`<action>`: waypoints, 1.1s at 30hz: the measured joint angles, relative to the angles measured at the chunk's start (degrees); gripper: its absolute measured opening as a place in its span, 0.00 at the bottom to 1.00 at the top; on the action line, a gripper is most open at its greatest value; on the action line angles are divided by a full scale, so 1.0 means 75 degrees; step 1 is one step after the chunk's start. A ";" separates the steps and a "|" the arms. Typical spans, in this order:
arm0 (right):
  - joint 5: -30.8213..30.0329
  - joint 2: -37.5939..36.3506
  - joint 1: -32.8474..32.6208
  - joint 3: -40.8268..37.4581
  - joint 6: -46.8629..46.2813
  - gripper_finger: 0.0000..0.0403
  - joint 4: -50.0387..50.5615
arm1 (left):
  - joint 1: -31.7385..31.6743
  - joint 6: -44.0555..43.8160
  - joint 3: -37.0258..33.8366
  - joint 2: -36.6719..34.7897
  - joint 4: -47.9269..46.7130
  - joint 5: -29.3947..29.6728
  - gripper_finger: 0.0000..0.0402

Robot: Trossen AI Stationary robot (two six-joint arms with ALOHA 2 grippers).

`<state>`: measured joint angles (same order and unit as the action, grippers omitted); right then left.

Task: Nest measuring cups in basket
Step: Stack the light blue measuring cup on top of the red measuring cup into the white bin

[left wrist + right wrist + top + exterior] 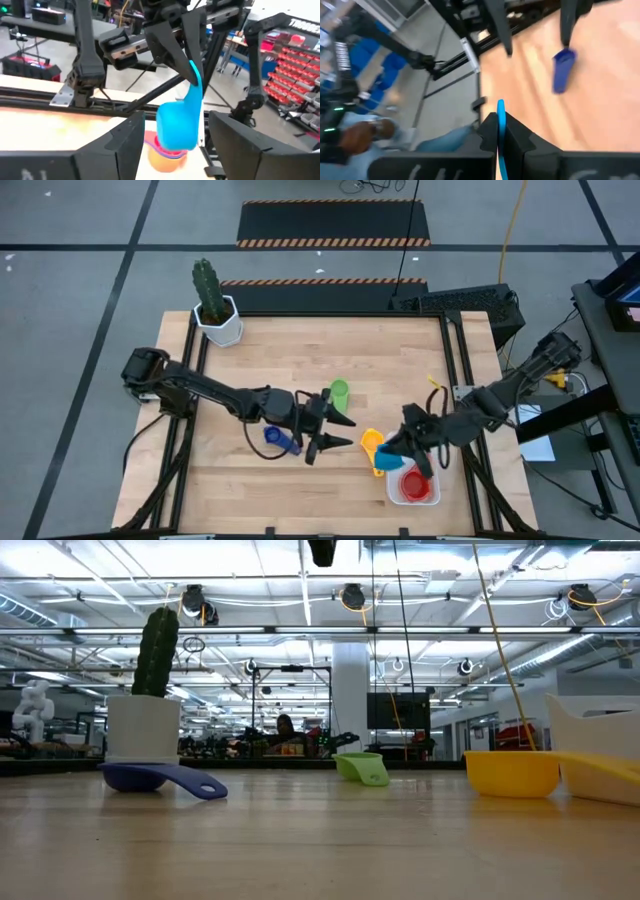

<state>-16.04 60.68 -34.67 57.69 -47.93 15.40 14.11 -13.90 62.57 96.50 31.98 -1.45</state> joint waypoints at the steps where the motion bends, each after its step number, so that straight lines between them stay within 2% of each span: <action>1: -0.0019 -0.0032 -0.0152 0.0000 -0.0213 0.00 0.0005 | 0.0044 -0.0028 0.0000 -0.0007 0.0019 0.0003 0.56; 9: -0.0862 -0.0060 -0.1339 -0.0001 -0.1784 0.00 0.0616 | 0.0566 -0.0204 0.0000 0.0004 -0.0124 0.0590 0.49; 17: -0.2874 -0.0035 -0.2726 -0.0021 -0.2674 0.00 0.0930 | 0.1309 -0.0238 0.0000 0.0007 -0.0131 0.1301 0.43; 20: -0.3330 -0.0035 -0.3101 -0.0237 -0.3008 0.00 0.0846 | 0.1570 -0.0303 0.0000 0.0007 -0.0121 0.1698 0.41; 25: -0.3476 -0.0035 -0.3494 -0.1036 -0.3576 0.00 0.0070 | 0.2013 -0.0433 0.0000 0.0006 -0.0046 0.2305 0.41; 33: -0.3669 -0.0150 -0.3613 -0.2210 -0.3467 0.00 -0.1845 | 0.2654 -0.0482 0.0000 0.0006 0.0170 0.3168 0.41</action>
<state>-43.56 59.56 -61.76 41.12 -73.93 1.56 34.02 -17.51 62.57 96.54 33.25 22.31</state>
